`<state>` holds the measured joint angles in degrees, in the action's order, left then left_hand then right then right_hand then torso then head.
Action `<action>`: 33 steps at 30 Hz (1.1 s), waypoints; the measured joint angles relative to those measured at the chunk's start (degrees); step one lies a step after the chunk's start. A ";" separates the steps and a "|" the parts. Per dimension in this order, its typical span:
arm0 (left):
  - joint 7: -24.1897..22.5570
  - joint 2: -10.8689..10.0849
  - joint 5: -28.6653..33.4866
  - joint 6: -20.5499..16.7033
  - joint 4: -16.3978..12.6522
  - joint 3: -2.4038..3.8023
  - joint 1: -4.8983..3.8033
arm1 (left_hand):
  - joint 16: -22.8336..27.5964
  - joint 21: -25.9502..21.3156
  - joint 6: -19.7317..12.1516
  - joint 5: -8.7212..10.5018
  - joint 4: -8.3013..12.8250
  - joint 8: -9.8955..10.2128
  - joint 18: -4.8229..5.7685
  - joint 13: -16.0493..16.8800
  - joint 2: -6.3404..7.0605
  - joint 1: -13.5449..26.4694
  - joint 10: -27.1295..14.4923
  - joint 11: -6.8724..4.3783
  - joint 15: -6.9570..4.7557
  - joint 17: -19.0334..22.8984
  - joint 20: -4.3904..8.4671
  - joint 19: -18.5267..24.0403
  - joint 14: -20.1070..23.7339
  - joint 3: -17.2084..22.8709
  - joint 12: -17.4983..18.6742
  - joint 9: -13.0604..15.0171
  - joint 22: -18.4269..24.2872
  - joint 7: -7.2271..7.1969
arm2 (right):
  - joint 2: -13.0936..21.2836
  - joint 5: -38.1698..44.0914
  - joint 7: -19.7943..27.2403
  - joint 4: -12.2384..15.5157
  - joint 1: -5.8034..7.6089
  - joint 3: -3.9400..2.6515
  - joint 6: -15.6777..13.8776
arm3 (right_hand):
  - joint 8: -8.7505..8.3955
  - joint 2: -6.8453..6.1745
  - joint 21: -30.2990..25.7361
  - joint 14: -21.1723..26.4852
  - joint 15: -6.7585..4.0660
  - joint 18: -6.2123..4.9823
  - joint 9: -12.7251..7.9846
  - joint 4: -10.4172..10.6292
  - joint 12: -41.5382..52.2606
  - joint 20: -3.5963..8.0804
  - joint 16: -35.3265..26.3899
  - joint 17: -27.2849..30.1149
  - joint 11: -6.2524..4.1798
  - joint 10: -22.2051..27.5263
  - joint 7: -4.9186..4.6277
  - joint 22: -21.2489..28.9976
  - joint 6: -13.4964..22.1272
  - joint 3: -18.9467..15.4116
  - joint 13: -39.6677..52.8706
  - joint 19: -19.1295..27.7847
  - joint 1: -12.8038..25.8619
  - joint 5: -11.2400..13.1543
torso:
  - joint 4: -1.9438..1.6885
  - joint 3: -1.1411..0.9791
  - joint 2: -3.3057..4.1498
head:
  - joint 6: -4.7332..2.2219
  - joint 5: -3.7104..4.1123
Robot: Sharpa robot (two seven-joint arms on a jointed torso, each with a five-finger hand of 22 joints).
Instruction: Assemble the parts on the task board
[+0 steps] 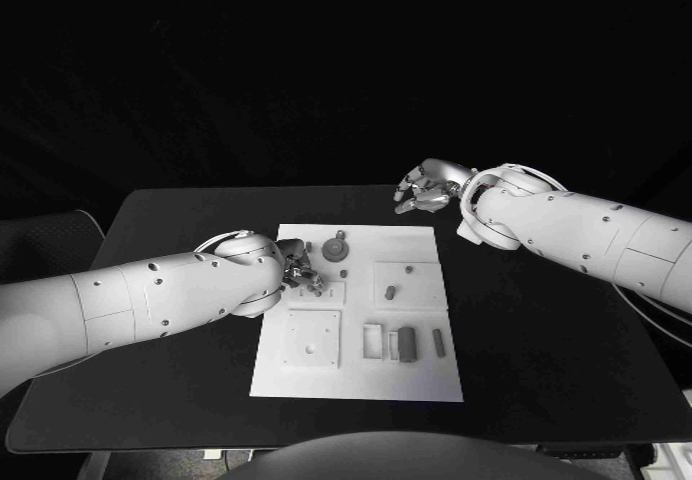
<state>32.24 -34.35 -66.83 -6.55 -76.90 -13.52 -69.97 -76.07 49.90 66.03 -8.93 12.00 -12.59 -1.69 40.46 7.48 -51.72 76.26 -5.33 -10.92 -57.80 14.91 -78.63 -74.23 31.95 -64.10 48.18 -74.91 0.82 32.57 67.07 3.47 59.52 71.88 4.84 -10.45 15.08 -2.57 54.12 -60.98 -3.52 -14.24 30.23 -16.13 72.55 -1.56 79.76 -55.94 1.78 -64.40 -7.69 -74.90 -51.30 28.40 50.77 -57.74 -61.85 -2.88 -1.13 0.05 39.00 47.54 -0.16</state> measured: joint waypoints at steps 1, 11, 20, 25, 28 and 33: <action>-0.01 -0.01 0.15 0.00 0.01 0.00 -0.01 | 0.00 0.00 0.00 -0.17 0.19 0.00 0.01 -0.05 -0.20 -0.20 0.00 0.00 0.01 0.00 0.00 0.00 0.00 -0.16 -0.09 -0.07 0.00 0.00 | 0.00 0.00 0.00 -0.01 0.00 0.00 0.01 | 0.00 0.00 0.00 0.00 0.00 0.00 0.00 0.00 0.00 0.00 0.00 0.00 0.08 0.08 0.00 0.00 0.00 0.00 0.00 0.00 0.00 0.00 | 0.00 0.00 0.00 | -0.01 0.01; -0.09 -0.06 1.53 0.08 0.14 0.05 -0.08 | 0.00 0.00 0.12 -2.56 0.74 0.44 0.41 -0.35 -0.86 -0.92 0.00 0.00 0.21 0.07 -0.18 0.00 0.03 -0.69 -0.19 -0.33 0.00 0.12 | -0.04 0.00 0.00 -0.03 0.00 0.00 0.12 | 0.00 0.00 0.00 0.01 0.01 0.01 0.00 0.00 0.00 0.00 0.00 0.00 0.09 0.09 0.00 0.00 0.00 0.00 0.00 0.00 0.00 0.00 | -0.02 0.01 0.00 | 0.00 0.07; -0.39 0.01 2.09 0.29 0.10 0.07 -0.11 | 0.00 0.00 0.16 -4.83 1.10 0.68 0.41 -0.67 -0.93 -1.15 0.00 0.00 0.32 0.07 -0.19 0.00 0.13 -0.95 -0.19 -0.42 0.01 0.16 | -0.06 0.00 0.00 -0.01 0.00 0.00 0.18 | 0.00 0.00 0.00 -0.23 -0.07 0.00 0.05 0.00 0.00 0.00 0.00 0.00 0.08 0.08 0.00 0.00 0.00 0.00 0.00 0.00 0.00 0.00 | -0.03 0.02 0.01 | 0.07 0.11; -0.45 0.04 2.23 0.36 0.10 0.07 -0.11 | -0.26 0.00 0.18 -5.10 1.15 0.44 0.42 -0.71 -0.93 -1.15 0.00 0.00 0.41 0.04 -0.19 0.00 0.20 -0.90 -0.19 -0.41 0.01 0.18 | -0.07 0.00 0.00 0.01 0.00 0.00 0.21 | 0.00 0.00 0.00 -0.23 -0.07 0.00 0.05 0.00 0.00 0.00 0.00 0.00 0.08 0.08 0.00 0.00 0.00 0.00 0.00 0.00 0.00 0.00 | -0.03 0.02 0.01 | 0.12 0.08; -0.45 0.04 2.28 0.39 0.10 0.07 -0.11 | -0.26 0.00 0.18 -5.10 1.16 0.44 0.42 -0.77 -0.93 -1.15 0.00 0.00 0.49 0.04 -0.19 0.00 0.12 -0.89 -0.19 -0.41 0.01 0.18 | -0.07 0.00 0.00 0.01 0.00 0.00 0.23 | 0.00 0.00 0.00 -0.23 -0.07 0.00 0.05 0.00 0.00 0.00 0.00 0.00 0.08 0.08 0.00 0.00 0.00 0.00 0.00 0.00 0.00 0.00 | -0.02 0.01 0.01 | 0.15 0.05; -0.45 0.03 2.31 0.42 0.14 0.07 -0.11 | -0.26 0.00 0.18 -5.10 1.16 0.44 0.42 -0.85 -0.94 -1.15 0.00 0.00 0.37 0.04 -0.20 0.00 -0.01 -0.89 -0.19 -0.41 0.01 0.18 | -0.07 0.00 0.00 0.00 0.00 0.00 0.26 | 0.00 0.00 0.00 -0.23 -0.07 0.00 0.04 0.00 0.00 0.00 0.00 0.00 0.07 0.07 0.00 0.00 0.00 0.00 0.00 0.00 0.00 0.00 | -0.01 0.01 0.01 | 0.16 0.05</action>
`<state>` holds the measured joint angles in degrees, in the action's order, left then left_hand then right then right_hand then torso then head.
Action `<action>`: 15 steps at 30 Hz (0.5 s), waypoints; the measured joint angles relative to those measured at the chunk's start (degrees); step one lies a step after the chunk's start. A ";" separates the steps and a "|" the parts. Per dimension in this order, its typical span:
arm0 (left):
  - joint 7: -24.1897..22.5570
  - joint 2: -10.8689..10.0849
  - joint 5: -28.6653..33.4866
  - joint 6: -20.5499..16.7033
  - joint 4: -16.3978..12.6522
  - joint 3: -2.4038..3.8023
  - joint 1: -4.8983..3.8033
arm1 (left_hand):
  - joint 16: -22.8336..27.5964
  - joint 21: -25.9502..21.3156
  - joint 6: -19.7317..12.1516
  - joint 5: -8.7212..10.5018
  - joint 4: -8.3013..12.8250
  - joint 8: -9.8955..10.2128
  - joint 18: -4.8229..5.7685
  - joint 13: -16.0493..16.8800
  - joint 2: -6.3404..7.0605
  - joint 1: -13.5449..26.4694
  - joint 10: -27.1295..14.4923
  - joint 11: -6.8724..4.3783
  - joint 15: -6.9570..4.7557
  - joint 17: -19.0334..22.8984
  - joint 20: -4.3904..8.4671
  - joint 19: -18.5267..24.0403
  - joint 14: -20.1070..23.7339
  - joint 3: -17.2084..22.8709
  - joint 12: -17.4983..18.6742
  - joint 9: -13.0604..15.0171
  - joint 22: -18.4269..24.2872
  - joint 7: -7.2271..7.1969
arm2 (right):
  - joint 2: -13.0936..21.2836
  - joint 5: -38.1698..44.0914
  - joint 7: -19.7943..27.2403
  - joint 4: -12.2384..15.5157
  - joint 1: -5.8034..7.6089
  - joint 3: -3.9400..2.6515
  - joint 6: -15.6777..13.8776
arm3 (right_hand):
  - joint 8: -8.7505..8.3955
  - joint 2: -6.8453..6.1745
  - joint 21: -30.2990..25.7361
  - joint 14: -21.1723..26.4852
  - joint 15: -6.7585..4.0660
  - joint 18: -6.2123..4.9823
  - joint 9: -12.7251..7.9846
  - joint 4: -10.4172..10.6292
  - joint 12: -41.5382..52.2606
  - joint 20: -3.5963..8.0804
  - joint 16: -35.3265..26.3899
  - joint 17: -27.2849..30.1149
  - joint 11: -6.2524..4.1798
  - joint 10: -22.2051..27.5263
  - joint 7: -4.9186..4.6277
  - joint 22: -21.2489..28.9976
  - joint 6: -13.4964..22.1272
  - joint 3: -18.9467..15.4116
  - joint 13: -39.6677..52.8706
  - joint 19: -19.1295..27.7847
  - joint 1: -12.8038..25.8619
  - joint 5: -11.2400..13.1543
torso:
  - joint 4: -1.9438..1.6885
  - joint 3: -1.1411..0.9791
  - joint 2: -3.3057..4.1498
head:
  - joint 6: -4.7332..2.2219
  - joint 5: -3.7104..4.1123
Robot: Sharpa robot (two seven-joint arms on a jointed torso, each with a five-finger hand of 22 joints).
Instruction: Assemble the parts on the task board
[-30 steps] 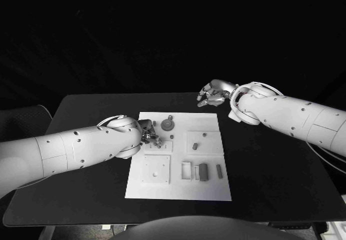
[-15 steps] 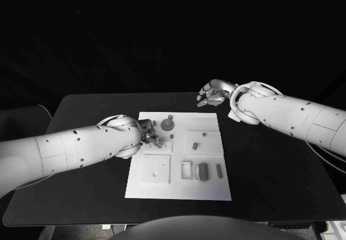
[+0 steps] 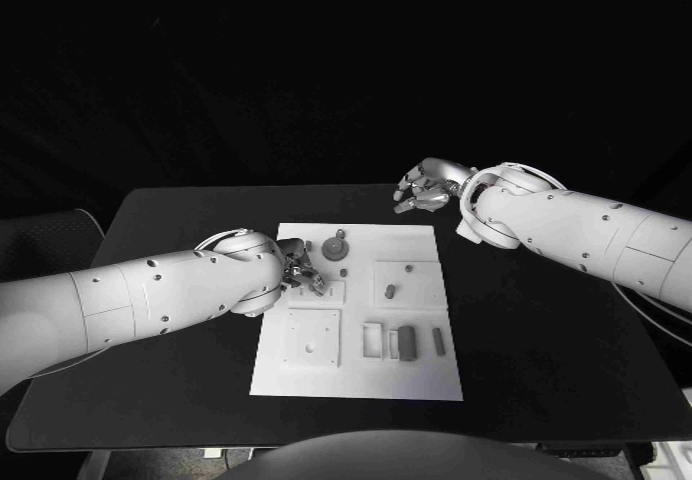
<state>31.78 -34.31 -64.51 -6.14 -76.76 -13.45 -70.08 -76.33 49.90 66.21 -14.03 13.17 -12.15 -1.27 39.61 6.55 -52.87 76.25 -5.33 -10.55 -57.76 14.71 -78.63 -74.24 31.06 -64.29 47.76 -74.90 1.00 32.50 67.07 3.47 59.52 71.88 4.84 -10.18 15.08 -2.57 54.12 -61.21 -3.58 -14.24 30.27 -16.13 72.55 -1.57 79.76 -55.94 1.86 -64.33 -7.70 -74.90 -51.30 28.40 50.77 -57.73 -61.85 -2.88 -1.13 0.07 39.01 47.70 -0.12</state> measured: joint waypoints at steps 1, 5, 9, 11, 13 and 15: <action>0.01 0.00 0.00 0.00 0.01 0.00 0.00 | 0.00 0.00 0.00 0.00 0.00 0.00 0.00 -0.04 -0.01 0.01 0.00 0.00 -0.01 -0.02 0.00 0.00 -0.01 0.00 0.00 0.00 0.00 0.00 | 0.00 0.00 0.00 0.00 0.00 0.00 0.01 | 0.00 0.00 0.00 0.00 0.00 0.00 0.00 0.00 0.00 0.00 0.00 0.00 0.00 0.00 0.00 0.00 0.00 0.00 0.00 0.00 0.00 0.00 | 0.00 0.00 0.00 | 0.00 0.00; 0.12 0.00 -0.06 -0.06 0.08 0.00 0.00 | 0.00 0.00 0.21 -0.33 0.01 0.01 0.01 -0.19 -0.31 0.31 0.00 0.00 -0.02 -0.22 -0.01 0.00 -0.03 0.01 0.00 -0.03 0.00 -0.20 | 0.01 0.00 0.00 0.00 0.00 0.00 0.04 | 0.00 0.00 0.00 0.00 0.00 0.00 0.00 0.00 0.00 0.00 0.00 0.00 0.00 0.00 0.00 0.00 0.00 0.00 0.00 0.00 0.00 0.00 | 0.00 0.00 0.00 | 0.03 0.00; 0.30 0.01 -0.12 -0.15 0.32 0.03 0.00 | -0.23 0.23 0.21 -0.34 0.01 0.01 0.00 -0.35 -0.46 0.47 0.00 0.00 -0.06 -0.38 -0.01 0.00 -0.08 0.01 0.00 -0.03 0.00 -0.20 | 0.01 0.00 0.00 0.00 0.00 0.00 0.06 | 0.00 0.00 0.00 0.01 0.01 0.00 0.00 0.00 0.00 0.00 0.00 0.00 -0.01 -0.01 0.00 0.00 0.00 0.00 0.00 0.00 0.00 0.00 | -0.01 -0.01 0.00 | 0.04 0.01; 0.43 0.01 -0.13 -0.22 0.44 0.03 0.00 | -0.23 0.23 0.41 -0.56 0.01 -0.22 0.00 -0.46 -0.61 0.61 0.00 0.00 -0.06 -0.44 -0.01 0.00 -0.08 0.01 0.00 -0.03 -0.02 -0.40 | 0.01 0.00 0.00 0.00 0.00 0.00 0.07 | 0.00 0.00 0.00 0.01 0.02 0.00 0.03 0.00 0.00 0.00 0.00 0.02 -0.01 -0.01 0.00 0.00 0.00 0.00 0.00 0.00 0.00 0.00 | -0.01 -0.01 0.00 | 0.04 0.01; 0.57 0.01 -0.14 -0.27 0.56 0.03 0.00 | -0.23 0.23 0.41 -0.57 0.01 -0.33 0.00 -0.56 -0.61 0.61 0.00 0.00 -0.06 -0.50 -0.01 0.00 -0.08 0.01 0.00 -0.03 -0.05 -0.40 | 0.01 0.00 0.00 0.00 0.00 0.00 0.08 | 0.00 0.00 0.00 0.03 0.03 0.00 0.05 0.00 0.00 0.00 0.00 0.05 -0.01 -0.01 0.00 0.00 0.00 0.00 0.00 0.00 0.00 0.00 | -0.01 -0.01 -0.01 | 0.04 0.00; 0.64 0.03 -0.14 -0.29 0.60 0.03 0.00 | -0.29 0.23 0.41 -0.57 0.01 -0.33 0.00 -0.60 -0.61 0.61 0.00 0.00 0.02 -0.54 -0.01 0.00 -0.17 0.01 0.00 -0.02 -0.04 -0.40 | 0.01 0.00 0.00 0.00 0.00 0.00 0.09 | 0.00 0.00 0.00 0.04 0.04 0.00 0.05 0.00 0.00 0.00 0.00 0.05 -0.01 -0.01 0.00 0.00 0.00 0.00 0.00 0.00 0.00 0.00 | -0.02 -0.01 -0.01 | 0.04 -0.04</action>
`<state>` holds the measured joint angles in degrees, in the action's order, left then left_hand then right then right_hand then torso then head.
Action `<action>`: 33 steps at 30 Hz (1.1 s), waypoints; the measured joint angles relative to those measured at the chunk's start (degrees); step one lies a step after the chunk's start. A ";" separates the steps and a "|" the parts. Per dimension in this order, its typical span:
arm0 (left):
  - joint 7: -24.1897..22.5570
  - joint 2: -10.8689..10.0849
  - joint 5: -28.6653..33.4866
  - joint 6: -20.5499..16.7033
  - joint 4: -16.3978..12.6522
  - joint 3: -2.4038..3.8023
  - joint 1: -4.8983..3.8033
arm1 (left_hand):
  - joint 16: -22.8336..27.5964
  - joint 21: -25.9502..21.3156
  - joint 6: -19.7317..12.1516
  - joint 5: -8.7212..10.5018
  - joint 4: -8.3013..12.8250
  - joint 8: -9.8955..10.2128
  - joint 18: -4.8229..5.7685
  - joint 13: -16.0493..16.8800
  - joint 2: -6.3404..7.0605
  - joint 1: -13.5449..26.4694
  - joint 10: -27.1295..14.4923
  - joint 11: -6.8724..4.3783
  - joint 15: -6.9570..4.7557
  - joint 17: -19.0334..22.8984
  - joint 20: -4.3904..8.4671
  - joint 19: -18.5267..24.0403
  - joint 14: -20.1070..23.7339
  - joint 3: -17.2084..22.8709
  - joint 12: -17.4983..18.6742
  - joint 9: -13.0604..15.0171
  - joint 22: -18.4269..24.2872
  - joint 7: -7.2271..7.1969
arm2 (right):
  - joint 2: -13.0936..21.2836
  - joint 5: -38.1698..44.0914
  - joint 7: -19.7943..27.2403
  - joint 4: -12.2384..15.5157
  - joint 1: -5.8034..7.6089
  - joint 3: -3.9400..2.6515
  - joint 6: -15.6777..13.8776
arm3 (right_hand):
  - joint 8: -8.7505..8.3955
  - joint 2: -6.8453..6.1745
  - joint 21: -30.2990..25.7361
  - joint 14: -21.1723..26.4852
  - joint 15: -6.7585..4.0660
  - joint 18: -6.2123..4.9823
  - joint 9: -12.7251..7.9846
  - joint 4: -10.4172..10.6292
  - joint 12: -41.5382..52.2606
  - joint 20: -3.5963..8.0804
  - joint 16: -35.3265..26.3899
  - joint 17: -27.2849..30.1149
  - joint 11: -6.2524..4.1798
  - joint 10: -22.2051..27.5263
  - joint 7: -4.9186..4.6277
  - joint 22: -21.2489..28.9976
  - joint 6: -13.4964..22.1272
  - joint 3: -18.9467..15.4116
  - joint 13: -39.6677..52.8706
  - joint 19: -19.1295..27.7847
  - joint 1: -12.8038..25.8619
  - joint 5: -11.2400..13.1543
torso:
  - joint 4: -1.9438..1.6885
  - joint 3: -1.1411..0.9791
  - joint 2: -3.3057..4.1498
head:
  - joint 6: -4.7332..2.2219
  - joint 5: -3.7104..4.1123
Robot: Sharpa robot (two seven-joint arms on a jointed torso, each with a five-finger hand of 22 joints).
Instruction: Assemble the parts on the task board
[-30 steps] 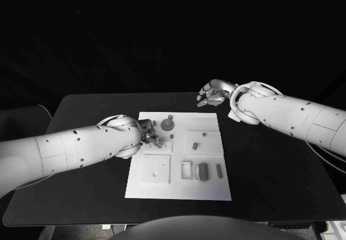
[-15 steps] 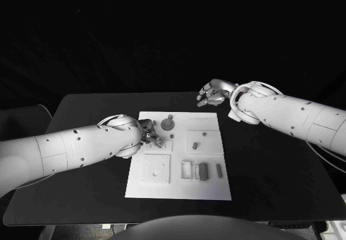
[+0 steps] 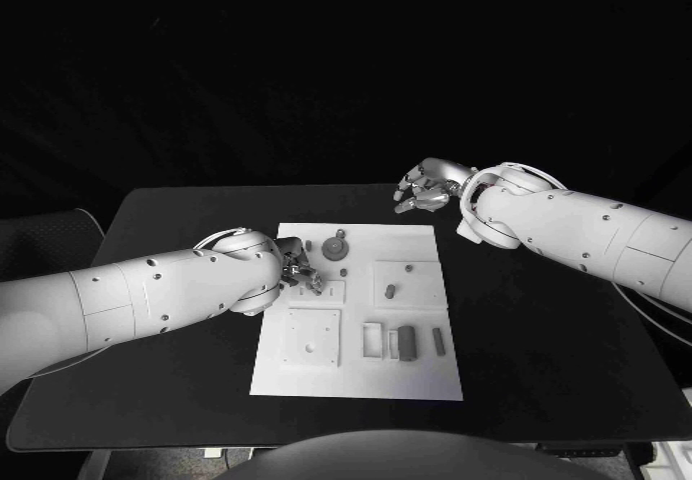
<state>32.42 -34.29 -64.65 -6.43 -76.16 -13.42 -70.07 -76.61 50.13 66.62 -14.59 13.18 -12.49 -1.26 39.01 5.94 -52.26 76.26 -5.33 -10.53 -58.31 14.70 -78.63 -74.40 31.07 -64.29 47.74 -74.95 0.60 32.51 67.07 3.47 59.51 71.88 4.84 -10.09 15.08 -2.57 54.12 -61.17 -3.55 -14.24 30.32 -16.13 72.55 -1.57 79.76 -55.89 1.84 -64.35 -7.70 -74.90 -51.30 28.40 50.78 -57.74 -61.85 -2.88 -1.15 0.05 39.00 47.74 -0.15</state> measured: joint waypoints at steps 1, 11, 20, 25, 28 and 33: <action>0.04 0.01 0.00 -0.01 0.03 0.00 0.00 | -0.16 0.00 0.00 0.00 0.00 0.00 0.00 -0.03 0.00 0.00 0.00 0.00 0.00 -0.03 0.00 0.00 0.00 0.00 0.00 0.00 0.00 0.00 | 0.00 0.00 0.00 0.00 0.00 0.00 0.01 | 0.00 0.00 0.00 0.00 0.00 0.00 0.00 0.00 0.00 0.00 0.00 0.00 0.00 0.00 0.00 0.00 0.00 0.00 0.00 0.00 0.00 0.00 | 0.00 0.00 0.00 | 0.00 -0.01; 0.21 0.02 0.16 0.07 0.06 0.02 0.00 | -0.16 0.00 0.20 0.01 0.00 0.02 0.00 -0.36 -0.24 0.24 0.22 -0.21 0.01 -0.12 -0.05 0.04 -0.01 0.00 0.00 0.04 0.01 -0.20 | 0.00 0.00 0.00 -0.03 0.00 0.00 0.05 | 0.00 0.00 0.00 0.00 0.01 0.00 0.00 0.00 0.00 0.00 0.00 0.00 -0.09 -0.09 0.00 0.00 0.00 0.00 -0.03 0.00 0.00 0.00 | 0.01 0.01 0.00 | 0.08 -0.02; 0.24 0.05 0.52 0.10 0.09 0.03 -0.03 | -0.16 0.00 0.20 1.78 0.00 0.00 -0.05 -1.09 -0.49 0.49 0.22 -0.21 0.10 0.14 -0.28 -0.11 -0.11 0.00 0.00 0.08 0.01 -0.20 | -0.01 0.00 0.00 -0.04 0.00 0.00 0.08 | 0.00 0.00 0.00 0.01 0.02 0.00 -0.01 0.00 0.00 0.00 0.00 -0.01 -0.10 -0.10 0.00 0.00 0.00 0.00 -0.05 0.00 0.00 0.00 | 0.02 0.00 0.00 | 0.09 0.01; 0.24 0.07 0.56 0.08 0.09 0.03 -0.03 | -0.16 0.00 0.20 3.34 0.41 -0.11 -0.06 -1.40 -0.49 0.49 0.22 -0.21 0.10 0.21 -0.28 -0.11 -0.13 0.41 0.00 0.08 0.02 -0.20 | -0.01 0.00 0.00 -0.04 0.00 0.00 0.09 | 0.00 0.00 0.00 0.02 0.03 0.00 0.04 0.00 0.00 0.00 0.00 0.00 -0.11 -0.10 0.00 0.00 0.00 0.00 -0.05 0.00 0.00 0.00 | 0.02 -0.01 0.00 | 0.08 0.01; 0.26 0.09 0.47 0.08 0.09 0.03 -0.03 | -0.16 0.00 0.21 3.35 0.41 -0.11 -0.06 -1.44 -0.49 0.49 0.22 -0.21 0.10 0.32 -0.28 -0.11 -0.14 0.43 0.00 0.08 0.02 -0.20 | 0.00 0.00 0.00 -0.03 0.00 0.00 0.09 | 0.00 0.00 0.00 0.06 0.07 0.00 0.04 0.00 0.00 0.00 0.00 -0.01 -0.11 -0.11 0.00 0.00 0.00 0.00 -0.05 0.00 0.00 0.00 | 0.04 -0.01 0.00 | 0.05 0.01; 0.27 0.12 0.35 0.08 0.10 0.01 -0.03 | -0.15 0.00 0.22 5.94 -0.95 -0.11 -0.06 -1.76 -0.06 0.14 0.22 -0.21 0.18 0.35 -0.29 -0.11 -0.23 0.08 -0.14 0.05 0.02 -0.19 | 0.01 0.00 0.00 -0.03 0.00 0.00 0.09 | 0.00 -0.23 -0.21 0.07 0.08 0.00 0.04 0.00 0.00 0.00 0.00 -0.01 -0.17 -0.16 0.00 0.00 0.00 0.00 -0.04 0.00 0.23 0.00 | 0.05 -0.03 0.00 | 0.09 0.01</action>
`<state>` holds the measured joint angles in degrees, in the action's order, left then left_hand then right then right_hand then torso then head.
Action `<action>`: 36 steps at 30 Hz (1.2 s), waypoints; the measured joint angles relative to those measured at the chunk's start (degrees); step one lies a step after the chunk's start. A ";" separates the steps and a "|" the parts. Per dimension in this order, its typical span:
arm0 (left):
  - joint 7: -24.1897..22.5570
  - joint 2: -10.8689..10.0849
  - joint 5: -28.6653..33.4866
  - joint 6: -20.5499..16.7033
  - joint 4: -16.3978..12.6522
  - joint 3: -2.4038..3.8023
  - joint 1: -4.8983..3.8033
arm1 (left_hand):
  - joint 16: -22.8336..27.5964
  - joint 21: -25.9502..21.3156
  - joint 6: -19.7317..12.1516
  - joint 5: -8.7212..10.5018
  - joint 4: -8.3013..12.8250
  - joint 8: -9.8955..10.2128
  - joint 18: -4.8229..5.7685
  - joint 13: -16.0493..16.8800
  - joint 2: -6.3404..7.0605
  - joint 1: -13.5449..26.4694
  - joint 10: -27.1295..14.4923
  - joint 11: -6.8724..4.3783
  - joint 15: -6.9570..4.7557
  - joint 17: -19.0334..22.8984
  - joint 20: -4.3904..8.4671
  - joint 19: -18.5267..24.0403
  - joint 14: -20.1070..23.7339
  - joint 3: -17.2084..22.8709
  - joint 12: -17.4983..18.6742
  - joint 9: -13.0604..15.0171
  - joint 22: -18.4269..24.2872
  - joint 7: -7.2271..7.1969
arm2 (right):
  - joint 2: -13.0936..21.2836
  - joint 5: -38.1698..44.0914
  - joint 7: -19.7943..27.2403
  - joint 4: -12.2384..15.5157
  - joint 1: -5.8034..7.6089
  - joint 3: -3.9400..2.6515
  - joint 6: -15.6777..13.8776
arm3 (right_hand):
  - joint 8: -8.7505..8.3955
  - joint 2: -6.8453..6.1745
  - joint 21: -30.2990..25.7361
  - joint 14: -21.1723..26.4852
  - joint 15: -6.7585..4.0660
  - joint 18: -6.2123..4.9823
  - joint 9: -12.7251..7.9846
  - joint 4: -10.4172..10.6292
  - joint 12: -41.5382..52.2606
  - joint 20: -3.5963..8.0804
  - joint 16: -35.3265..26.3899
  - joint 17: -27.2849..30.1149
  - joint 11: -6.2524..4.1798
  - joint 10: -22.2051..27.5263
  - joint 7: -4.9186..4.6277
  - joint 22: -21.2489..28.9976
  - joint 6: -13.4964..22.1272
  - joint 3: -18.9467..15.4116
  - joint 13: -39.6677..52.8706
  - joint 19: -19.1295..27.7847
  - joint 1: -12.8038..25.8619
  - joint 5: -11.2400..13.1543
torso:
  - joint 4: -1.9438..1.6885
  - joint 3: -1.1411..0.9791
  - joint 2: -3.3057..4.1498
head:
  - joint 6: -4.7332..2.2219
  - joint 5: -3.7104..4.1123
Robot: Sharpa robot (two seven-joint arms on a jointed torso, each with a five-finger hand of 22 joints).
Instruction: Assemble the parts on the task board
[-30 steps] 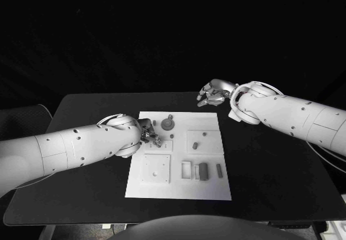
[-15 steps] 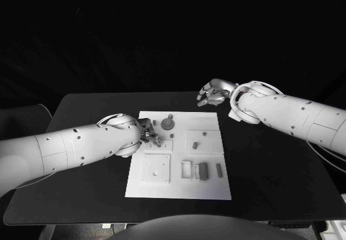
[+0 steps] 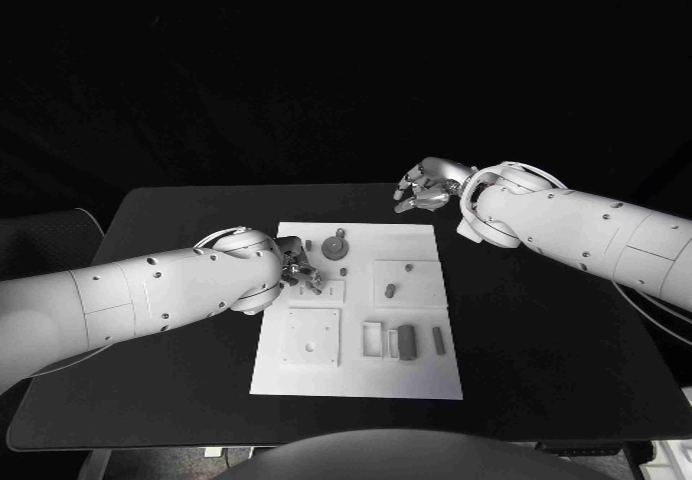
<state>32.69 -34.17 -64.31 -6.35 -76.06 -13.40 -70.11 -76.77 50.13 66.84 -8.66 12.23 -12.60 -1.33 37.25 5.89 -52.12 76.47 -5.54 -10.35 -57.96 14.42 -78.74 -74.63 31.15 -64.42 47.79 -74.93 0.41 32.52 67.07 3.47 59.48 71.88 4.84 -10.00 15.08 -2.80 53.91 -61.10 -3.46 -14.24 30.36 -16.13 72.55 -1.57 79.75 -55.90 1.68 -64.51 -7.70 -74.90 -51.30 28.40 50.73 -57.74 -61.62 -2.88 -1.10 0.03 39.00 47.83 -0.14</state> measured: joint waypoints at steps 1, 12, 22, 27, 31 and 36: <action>0.00 0.00 -0.01 0.00 0.01 0.00 0.00 | 0.00 0.00 0.00 0.43 -0.24 -0.01 -0.01 -0.07 0.42 0.05 0.00 0.00 -0.03 0.02 0.00 0.00 0.02 -0.08 -0.11 -0.01 0.00 0.00 | 0.00 0.00 0.00 0.00 0.00 0.00 0.00 | 0.00 0.00 0.00 0.00 0.00 0.00 0.00 0.00 0.00 0.00 0.00 0.00 0.09 0.09 0.00 0.00 0.00 0.00 0.00 0.00 0.00 0.00 | 0.00 0.00 0.00 | 0.01 0.01; -0.01 0.10 -0.10 0.01 0.08 -0.05 0.06 | 0.00 0.00 0.22 0.85 -1.33 -0.55 -0.07 -0.32 2.54 0.91 0.01 0.01 -0.60 0.14 0.00 0.00 -0.19 0.08 -0.14 -0.11 0.01 0.22 | 0.05 0.00 0.00 0.03 0.00 0.00 0.00 | -0.23 0.00 0.00 0.03 0.03 0.00 -0.01 0.00 0.00 0.00 0.00 0.00 0.19 0.20 -0.19 0.00 0.19 0.00 0.00 0.00 0.00 0.00 | -0.02 0.01 0.01 | 0.02 0.12; -0.05 0.12 -0.11 0.06 0.07 -0.08 0.10 | 0.00 0.00 0.33 1.03 -1.72 -0.56 -0.32 -0.45 3.33 1.16 0.01 0.00 -0.60 0.15 0.00 0.00 -0.20 0.13 -0.14 -0.10 0.01 0.33 | 0.05 0.00 -0.01 0.04 -0.01 0.00 0.02 | -0.23 0.00 0.00 0.03 0.03 0.00 -0.01 0.00 0.00 0.00 0.00 0.05 0.19 0.19 -0.19 0.00 0.19 0.00 0.00 0.00 0.00 0.00 | -0.03 0.02 -0.01 | 0.07 0.18; -0.08 0.15 -0.11 0.11 0.04 -0.08 0.10 | 0.00 0.00 0.38 1.17 -1.87 -0.56 -0.33 -0.54 3.63 0.86 0.01 0.00 -0.59 0.14 0.00 0.00 -0.20 0.28 -0.36 -0.10 0.01 0.38 | 0.06 0.00 -0.01 0.05 -0.01 0.00 0.03 | -0.23 0.00 0.00 0.03 0.03 0.00 -0.01 0.00 0.00 0.00 0.00 0.05 0.19 0.19 -0.19 0.00 0.19 0.00 0.01 0.00 0.00 0.00 | -0.03 0.02 -0.01 | 0.07 0.20; -0.12 0.14 -0.11 0.16 -0.01 -0.08 0.10 | 0.00 0.00 0.38 1.17 -1.87 -0.56 -0.34 -0.61 4.01 0.48 0.01 0.00 -0.59 0.14 0.00 0.00 -0.21 0.28 -0.36 -0.11 0.01 0.39 | 0.07 0.00 -0.01 0.05 -0.01 0.00 0.05 | -0.22 0.00 0.00 0.03 0.04 0.00 -0.01 0.00 0.00 0.00 0.00 0.05 0.18 0.18 -0.19 0.00 0.19 0.00 0.01 0.00 0.00 0.00 | -0.03 0.02 -0.01 | 0.07 0.20; -0.16 0.14 -0.11 0.24 -0.10 -0.08 0.10 | 0.00 0.00 0.54 1.17 -1.87 -0.55 -0.35 -0.62 4.28 0.21 0.01 0.01 -0.56 0.14 -0.01 0.00 -0.23 0.28 -0.36 -0.11 0.02 0.23 | 0.08 0.00 -0.01 0.06 -0.01 0.00 0.07 | -0.22 0.00 0.00 0.03 0.04 0.00 -0.01 0.00 0.00 0.00 0.00 0.05 0.18 0.18 -0.19 0.00 0.19 0.00 0.01 0.00 0.00 0.00 | -0.04 0.02 -0.01 | 0.15 0.24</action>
<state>32.53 -34.02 -64.41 -6.10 -76.16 -13.49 -70.01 -76.76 50.12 67.38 -7.49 10.36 -13.15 -1.68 36.63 10.17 -51.92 76.48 -5.54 -10.91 -57.81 14.41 -78.73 -74.86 31.43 -64.78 47.68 -74.91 0.64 32.60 67.07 3.46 59.54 71.87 4.84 -9.93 14.86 -2.80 53.91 -61.07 -3.43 -14.23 30.35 -16.13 72.55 -1.56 79.75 -55.85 1.86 -64.33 -7.89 -74.90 -51.11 28.40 50.74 -57.74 -61.62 -2.88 -1.14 0.05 39.00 47.98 0.09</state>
